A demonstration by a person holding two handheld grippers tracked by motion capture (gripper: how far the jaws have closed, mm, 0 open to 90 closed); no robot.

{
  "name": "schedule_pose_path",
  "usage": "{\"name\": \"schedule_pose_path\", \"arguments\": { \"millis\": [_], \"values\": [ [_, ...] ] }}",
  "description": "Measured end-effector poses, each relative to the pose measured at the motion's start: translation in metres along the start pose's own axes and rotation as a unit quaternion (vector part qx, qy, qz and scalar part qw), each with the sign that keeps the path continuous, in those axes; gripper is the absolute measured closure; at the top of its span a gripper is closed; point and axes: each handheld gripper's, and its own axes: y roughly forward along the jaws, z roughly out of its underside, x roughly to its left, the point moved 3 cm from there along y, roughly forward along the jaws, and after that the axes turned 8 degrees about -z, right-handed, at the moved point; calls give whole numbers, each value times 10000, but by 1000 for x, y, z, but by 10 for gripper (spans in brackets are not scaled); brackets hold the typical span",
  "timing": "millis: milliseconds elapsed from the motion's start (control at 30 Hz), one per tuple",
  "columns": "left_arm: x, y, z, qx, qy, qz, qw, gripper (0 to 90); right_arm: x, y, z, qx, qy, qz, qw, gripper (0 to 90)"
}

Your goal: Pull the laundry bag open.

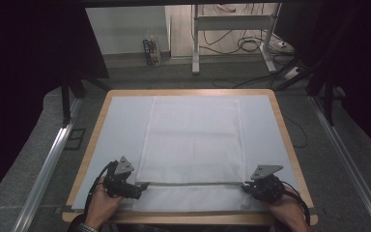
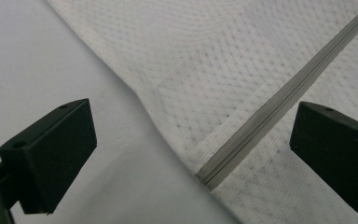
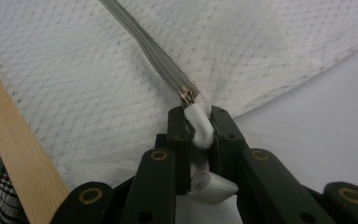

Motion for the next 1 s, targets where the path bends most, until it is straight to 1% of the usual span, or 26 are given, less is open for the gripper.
{"name": "schedule_pose_path", "arguments": {
  "millis": [133, 200, 300, 333, 367, 400, 467, 500, 600, 633, 667, 733, 767, 833, 867, 900, 967, 1000],
  "values": [
    [-7, 1, -7, -89, 18, 93, 9999, 21, 1, -1, -1, 47, -102, 64, 9999, 801],
    [-10, 2, -9, -74, 86, 97, 9999, 20, 1, -1, -2, 71, -138, 101, 9998, 801],
    [-13, 4, -9, -23, 187, 56, 9998, 20, 1, -1, -1, 78, -51, 119, 9999, 791],
    [-13, 4, -9, -20, 184, 58, 9998, 20, 1, -1, -1, 84, -9, 145, 9999, 767],
    [-12, 3, -8, -24, 163, 44, 9999, 20, 0, -1, 0, 86, 36, 158, 9998, 716],
    [-11, 3, -8, -29, 150, 42, 9999, 20, -1, -2, 1, 96, 206, 217, 9995, 613],
    [-10, 2, -8, -43, 120, 41, 9999, 20, -2, -4, 2, 124, 278, 253, 9992, 575],
    [-10, 2, -7, -38, 104, 44, 9999, 20, -2, -5, 4, 100, 393, 249, 9989, 577],
    [-10, 2, -8, -38, 91, 59, 9999, 20, 0, -5, 5, 91, 422, 239, 9988, 690],
    [-10, 2, -8, -36, 103, 62, 9999, 21, 0, -5, 5, 66, 477, 214, 9986, 753],
    [-11, 3, -9, -41, 101, 69, 9999, 21, -1, -6, 6, 45, 516, 137, 9986, 812],
    [-12, 3, -11, -54, 88, 115, 9999, 22, -1, -6, 6, 32, 521, 84, 9986, 839],
    [-13, 3, -12, -66, 54, 171, 9998, 24, -1, -6, 5, 42, 494, 69, 9987, 846],
    [-16, 4, -17, -118, -15, 325, 9994, 26, 1, -6, 4, 86, 406, 127, 9991, 850],
    [-19, 5, -22, -152, -8, 414, 9990, 27, 1, -7, 3, 88, 346, 165, 9992, 851],
    [-22, 6, -26, -168, 15, 445, 9989, 27, 1, -9, 2, 38, 324, 169, 9993, 851],
    [-27, 9, -34, -202, 44, 556, 9982, 27, 1, -11, 2, -16, 326, 166, 9993, 851],
    [-27, 9, -34, -202, 44, 556, 9982, 27, 1, -11, 2, -16, 326, 166, 9993, 851]
  ]
}}
